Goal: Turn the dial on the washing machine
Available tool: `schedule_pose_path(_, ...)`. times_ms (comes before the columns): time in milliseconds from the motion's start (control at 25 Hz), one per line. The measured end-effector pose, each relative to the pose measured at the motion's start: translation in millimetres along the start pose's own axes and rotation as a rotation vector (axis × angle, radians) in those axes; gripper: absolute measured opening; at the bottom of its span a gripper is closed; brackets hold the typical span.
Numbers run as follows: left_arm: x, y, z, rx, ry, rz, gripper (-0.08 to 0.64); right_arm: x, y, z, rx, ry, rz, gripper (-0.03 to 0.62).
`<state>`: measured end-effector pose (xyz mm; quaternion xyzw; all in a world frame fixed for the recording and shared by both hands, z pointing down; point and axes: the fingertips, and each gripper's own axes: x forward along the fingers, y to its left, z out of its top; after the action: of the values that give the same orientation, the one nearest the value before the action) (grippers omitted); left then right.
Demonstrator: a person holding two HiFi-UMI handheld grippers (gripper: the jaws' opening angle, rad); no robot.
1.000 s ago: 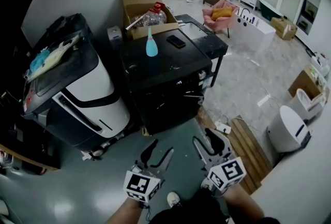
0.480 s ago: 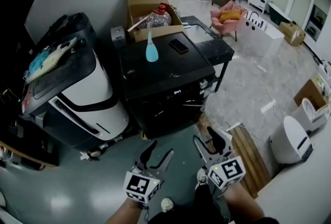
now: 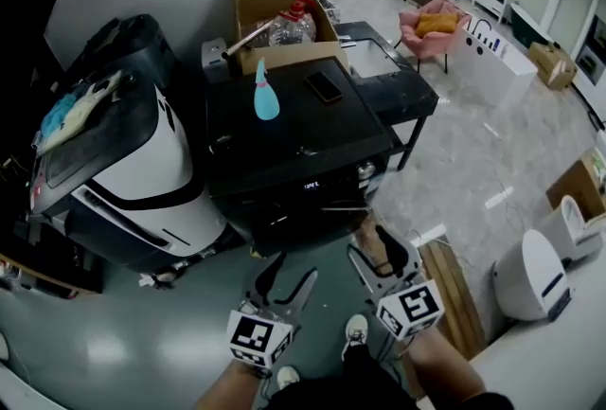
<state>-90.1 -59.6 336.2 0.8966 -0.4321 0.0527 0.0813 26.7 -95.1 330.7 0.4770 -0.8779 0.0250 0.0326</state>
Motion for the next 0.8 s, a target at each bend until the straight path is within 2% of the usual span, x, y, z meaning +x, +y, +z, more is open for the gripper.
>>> schedule_pose_path(520,108.0,-3.9,2.2,-0.011,0.037,0.093,0.233,41.4,-110.8,-31.5,0.009,0.042,0.068,0.249)
schedule_pose_path(680,132.2,-8.4,-2.8,-0.014,0.05,0.117,0.233,50.5,-134.3,-43.1,0.009,0.061,0.087,0.25)
schedule_pose_path(800,144.6,-8.7,-8.8,-0.009,0.059,0.13,0.233,56.2,-145.0,-53.4,0.018,0.113,0.078,0.25)
